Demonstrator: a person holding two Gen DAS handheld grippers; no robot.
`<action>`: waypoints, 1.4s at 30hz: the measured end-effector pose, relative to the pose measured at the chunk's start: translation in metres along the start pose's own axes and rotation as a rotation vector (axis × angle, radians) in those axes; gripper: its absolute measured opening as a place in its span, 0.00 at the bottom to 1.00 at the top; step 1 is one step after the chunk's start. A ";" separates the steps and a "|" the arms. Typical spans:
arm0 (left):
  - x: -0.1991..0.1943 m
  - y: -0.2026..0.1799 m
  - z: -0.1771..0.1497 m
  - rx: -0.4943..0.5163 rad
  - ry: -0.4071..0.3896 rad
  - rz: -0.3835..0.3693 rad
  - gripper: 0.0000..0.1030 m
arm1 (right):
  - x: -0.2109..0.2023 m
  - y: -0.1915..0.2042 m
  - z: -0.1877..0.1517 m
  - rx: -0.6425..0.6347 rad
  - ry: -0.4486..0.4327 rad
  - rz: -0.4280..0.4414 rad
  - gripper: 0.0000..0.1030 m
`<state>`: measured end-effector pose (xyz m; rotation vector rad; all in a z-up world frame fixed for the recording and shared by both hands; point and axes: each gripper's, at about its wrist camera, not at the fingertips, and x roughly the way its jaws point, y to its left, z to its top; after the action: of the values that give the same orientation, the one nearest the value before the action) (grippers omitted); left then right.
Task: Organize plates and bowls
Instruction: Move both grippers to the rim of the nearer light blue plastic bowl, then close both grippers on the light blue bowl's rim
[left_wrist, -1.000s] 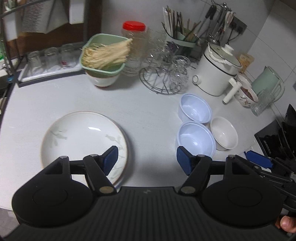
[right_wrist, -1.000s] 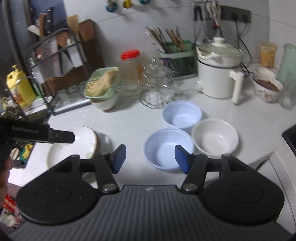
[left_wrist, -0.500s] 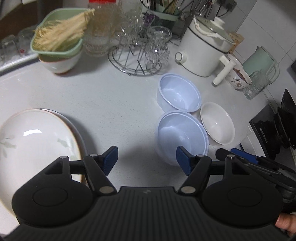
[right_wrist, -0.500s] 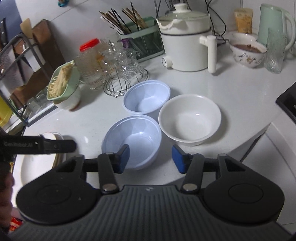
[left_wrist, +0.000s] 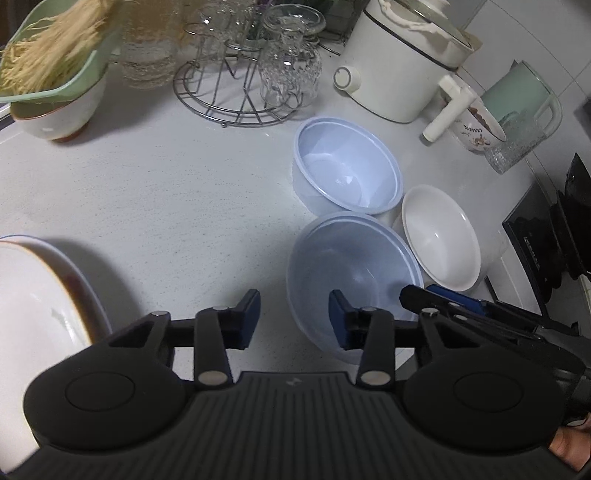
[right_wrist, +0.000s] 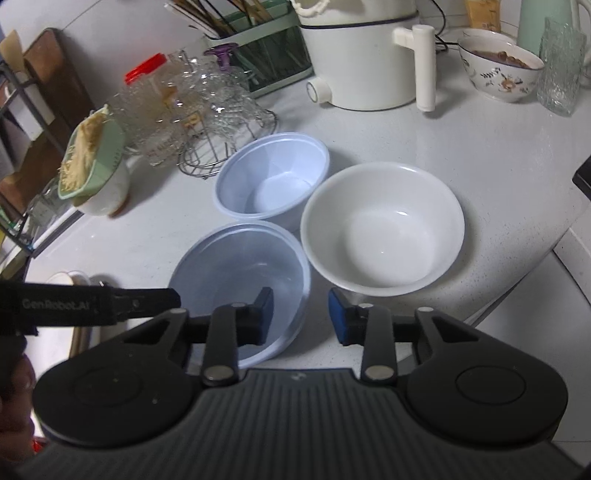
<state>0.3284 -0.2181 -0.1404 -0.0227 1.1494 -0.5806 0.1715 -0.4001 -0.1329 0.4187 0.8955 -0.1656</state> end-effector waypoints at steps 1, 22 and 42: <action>0.003 -0.001 0.000 0.002 0.005 -0.001 0.40 | 0.002 -0.001 0.000 0.004 0.005 0.005 0.28; -0.038 0.038 -0.019 -0.108 -0.038 0.091 0.28 | 0.010 0.048 -0.002 -0.122 0.059 0.141 0.16; -0.081 0.036 -0.026 -0.138 -0.125 0.142 0.41 | -0.014 0.057 -0.004 -0.167 0.017 0.129 0.42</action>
<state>0.2985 -0.1439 -0.0938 -0.0937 1.0577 -0.3682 0.1777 -0.3477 -0.1074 0.3215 0.8885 0.0310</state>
